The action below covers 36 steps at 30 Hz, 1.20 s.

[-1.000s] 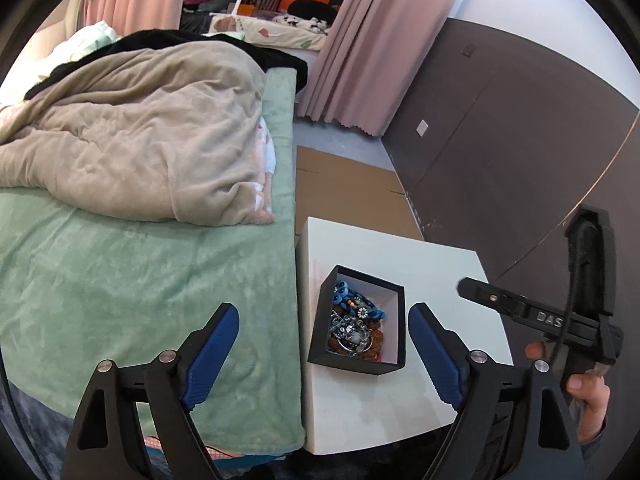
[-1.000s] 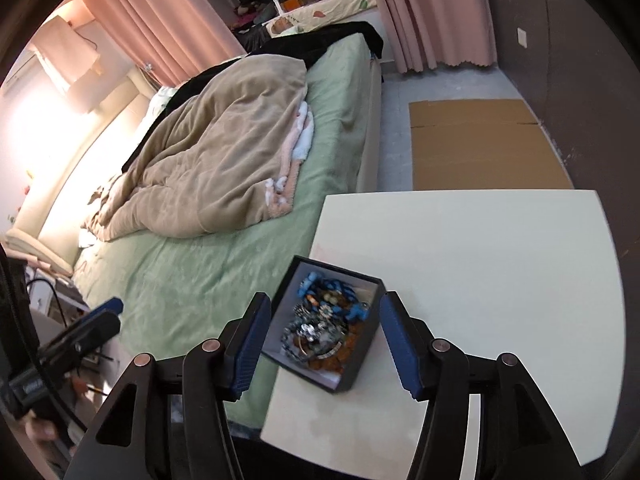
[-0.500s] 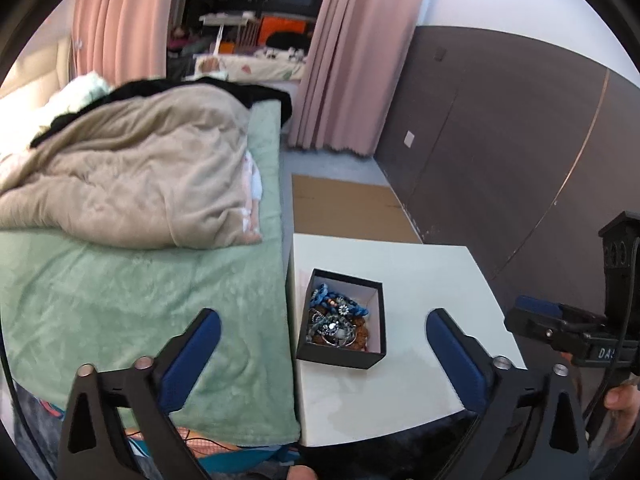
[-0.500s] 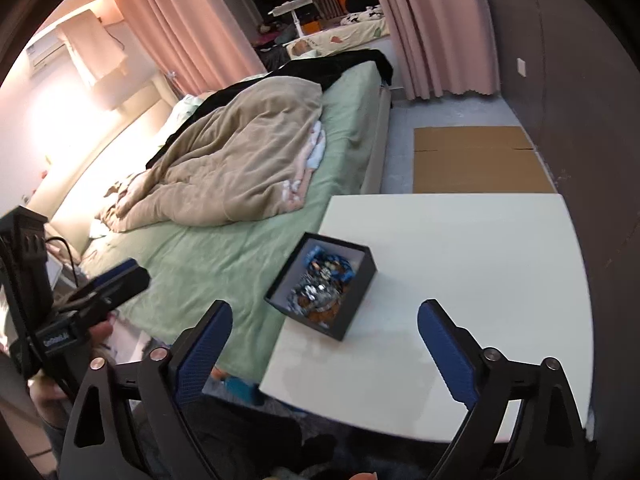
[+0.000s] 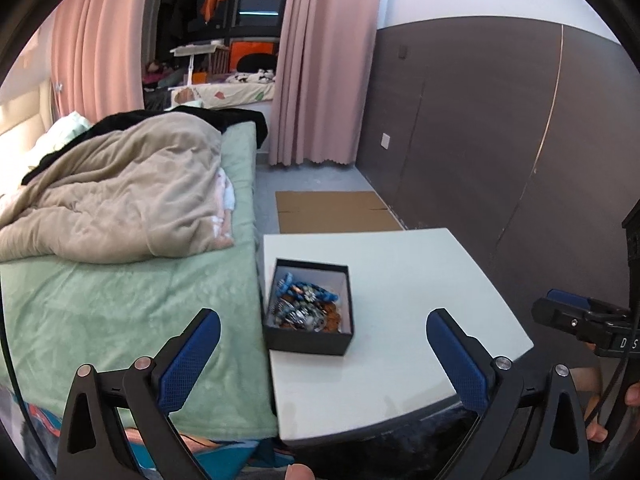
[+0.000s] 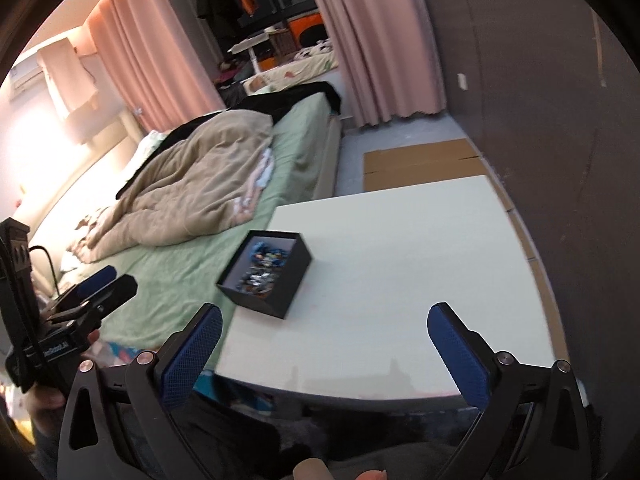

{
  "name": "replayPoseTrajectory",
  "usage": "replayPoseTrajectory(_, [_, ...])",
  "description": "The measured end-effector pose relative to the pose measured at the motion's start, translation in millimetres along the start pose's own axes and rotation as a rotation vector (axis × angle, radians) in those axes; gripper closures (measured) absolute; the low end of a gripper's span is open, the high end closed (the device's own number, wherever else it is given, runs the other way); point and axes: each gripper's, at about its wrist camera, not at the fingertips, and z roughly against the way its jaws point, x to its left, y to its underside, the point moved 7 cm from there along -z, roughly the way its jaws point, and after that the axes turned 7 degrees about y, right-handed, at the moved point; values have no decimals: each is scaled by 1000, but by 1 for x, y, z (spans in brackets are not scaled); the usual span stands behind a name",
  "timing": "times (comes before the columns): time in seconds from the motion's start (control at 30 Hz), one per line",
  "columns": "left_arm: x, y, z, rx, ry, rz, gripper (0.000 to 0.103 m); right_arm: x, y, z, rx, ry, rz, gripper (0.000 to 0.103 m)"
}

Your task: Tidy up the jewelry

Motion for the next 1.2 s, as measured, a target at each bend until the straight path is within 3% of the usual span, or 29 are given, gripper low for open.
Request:
replayPoseTrajectory(0.4, [-17, 10, 9, -41, -56, -30, 0, -6, 16, 20, -83, 33, 30, 0])
replayPoseTrajectory(0.67, [-8, 13, 11, -43, -77, 2, 0, 2, 21, 21, -96, 93, 84, 0])
replayPoseTrajectory(1.2, [-6, 15, 7, -22, -100, -9, 0, 12, 23, 19, -91, 98, 122, 0])
